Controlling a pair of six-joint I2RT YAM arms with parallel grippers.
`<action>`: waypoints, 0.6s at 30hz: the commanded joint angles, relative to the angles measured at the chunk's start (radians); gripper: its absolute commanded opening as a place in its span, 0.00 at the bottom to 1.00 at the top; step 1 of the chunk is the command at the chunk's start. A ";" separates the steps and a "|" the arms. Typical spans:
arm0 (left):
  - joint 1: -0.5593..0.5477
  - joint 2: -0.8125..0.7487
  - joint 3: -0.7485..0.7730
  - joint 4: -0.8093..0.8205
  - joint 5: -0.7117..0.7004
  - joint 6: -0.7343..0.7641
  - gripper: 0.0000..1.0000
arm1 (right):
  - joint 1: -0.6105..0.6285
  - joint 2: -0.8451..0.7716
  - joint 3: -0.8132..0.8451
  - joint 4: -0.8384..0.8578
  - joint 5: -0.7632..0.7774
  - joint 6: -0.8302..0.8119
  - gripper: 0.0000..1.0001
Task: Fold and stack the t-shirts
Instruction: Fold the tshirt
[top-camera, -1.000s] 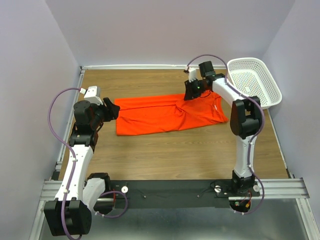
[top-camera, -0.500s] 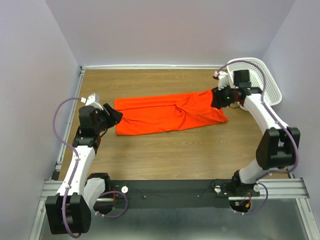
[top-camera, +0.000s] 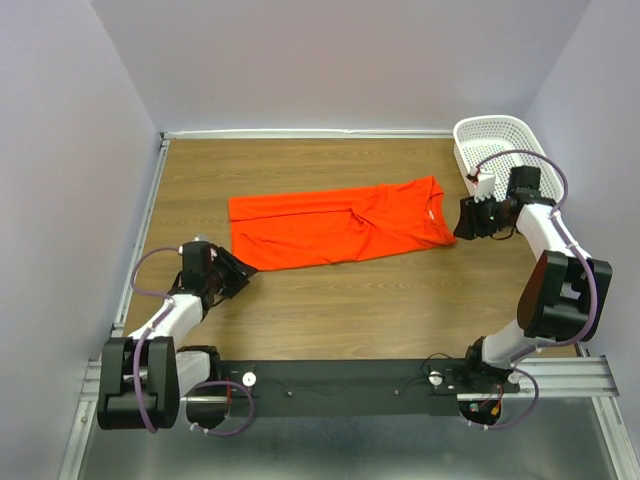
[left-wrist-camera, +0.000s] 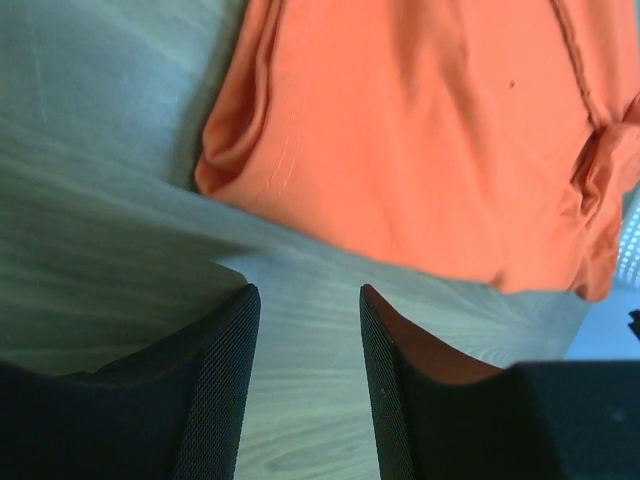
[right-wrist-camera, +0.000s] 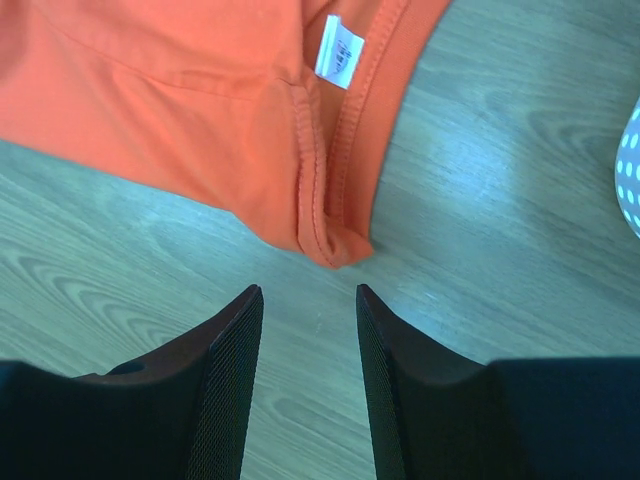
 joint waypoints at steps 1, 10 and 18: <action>-0.004 0.070 0.010 0.013 -0.138 -0.042 0.54 | -0.005 0.003 -0.007 -0.009 -0.074 -0.032 0.50; -0.006 0.150 0.075 -0.029 -0.213 -0.121 0.50 | -0.029 0.004 -0.011 -0.023 -0.105 -0.037 0.50; -0.006 0.224 0.130 -0.069 -0.215 -0.094 0.31 | -0.048 0.012 -0.012 -0.047 -0.140 -0.052 0.50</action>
